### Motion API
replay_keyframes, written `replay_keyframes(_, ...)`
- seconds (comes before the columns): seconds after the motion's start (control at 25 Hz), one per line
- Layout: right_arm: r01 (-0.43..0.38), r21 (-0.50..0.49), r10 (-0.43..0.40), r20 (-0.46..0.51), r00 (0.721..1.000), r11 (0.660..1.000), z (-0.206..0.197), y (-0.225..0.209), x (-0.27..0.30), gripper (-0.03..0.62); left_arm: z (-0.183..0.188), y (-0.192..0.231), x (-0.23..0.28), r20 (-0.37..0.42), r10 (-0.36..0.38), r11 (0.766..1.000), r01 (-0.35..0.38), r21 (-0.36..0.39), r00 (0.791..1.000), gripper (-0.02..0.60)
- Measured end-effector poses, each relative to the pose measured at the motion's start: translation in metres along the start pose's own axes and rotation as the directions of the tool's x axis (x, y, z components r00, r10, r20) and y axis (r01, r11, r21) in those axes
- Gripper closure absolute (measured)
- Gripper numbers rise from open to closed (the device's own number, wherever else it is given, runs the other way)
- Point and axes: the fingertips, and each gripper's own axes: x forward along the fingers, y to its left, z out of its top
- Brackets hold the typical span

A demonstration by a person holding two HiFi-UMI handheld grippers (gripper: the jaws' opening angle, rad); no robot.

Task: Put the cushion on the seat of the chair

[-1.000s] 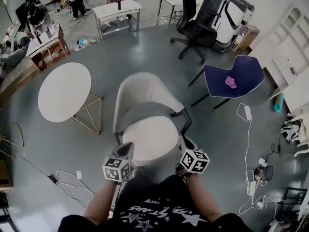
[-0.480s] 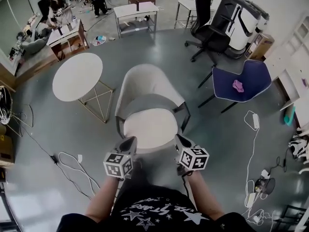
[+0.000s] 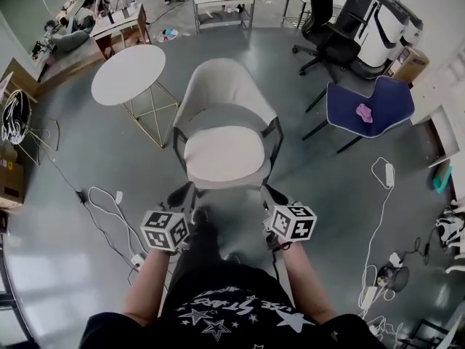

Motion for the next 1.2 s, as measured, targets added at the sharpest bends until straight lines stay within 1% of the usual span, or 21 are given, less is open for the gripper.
replay_keyframes(0.2, 0.008, 0.056, -0.007, -0.018, 1.0, 0.998, -0.033, -0.006, -0.033, 0.591, -0.013, -0.011, -0.035, 0.023, 0.035, 0.999, -0.035, -0.005, 0.999, 0.572)
replay_keyframes(0.32, -0.001, 0.066, 0.002, -0.024, 1.0, 0.998, -0.044, -0.003, -0.041, 0.591, -0.017, -0.008, -0.054, 0.035, 0.07, 0.998, -0.07, -0.003, 0.997, 0.572)
replay_keyframes(0.48, -0.038, 0.076, 0.043, -0.06, 0.997, 0.996, -0.065, 0.008, -0.036, 0.591, -0.027, 0.007, -0.08, 0.042, 0.15, 0.989, -0.149, -0.023, 0.988, 0.572)
replay_keyframes(0.56, -0.056, 0.07, 0.062, -0.085, 0.994, 0.996, -0.074, 0.016, -0.028, 0.591, -0.033, 0.013, -0.094, 0.039, 0.178, 0.984, -0.176, -0.035, 0.983, 0.572)
replay_keyframes(0.76, -0.087, 0.032, 0.089, -0.09, 0.992, 0.996, -0.067, 0.047, -0.009, 0.591, -0.043, 0.03, -0.121, 0.022, 0.217, 0.975, -0.216, -0.056, 0.976, 0.572)
replay_keyframes(0.92, -0.094, -0.013, 0.092, -0.085, 0.992, 0.995, -0.061, 0.077, -0.007, 0.591, -0.044, 0.041, -0.132, 0.027, 0.203, 0.976, -0.201, -0.079, 0.979, 0.572)
replay_keyframes(1.2, -0.031, -0.011, 0.03, -0.055, 0.998, 0.999, -0.078, 0.113, -0.025, 0.591, -0.038, 0.04, -0.146, 0.026, 0.08, 0.995, -0.078, -0.057, 0.996, 0.572)
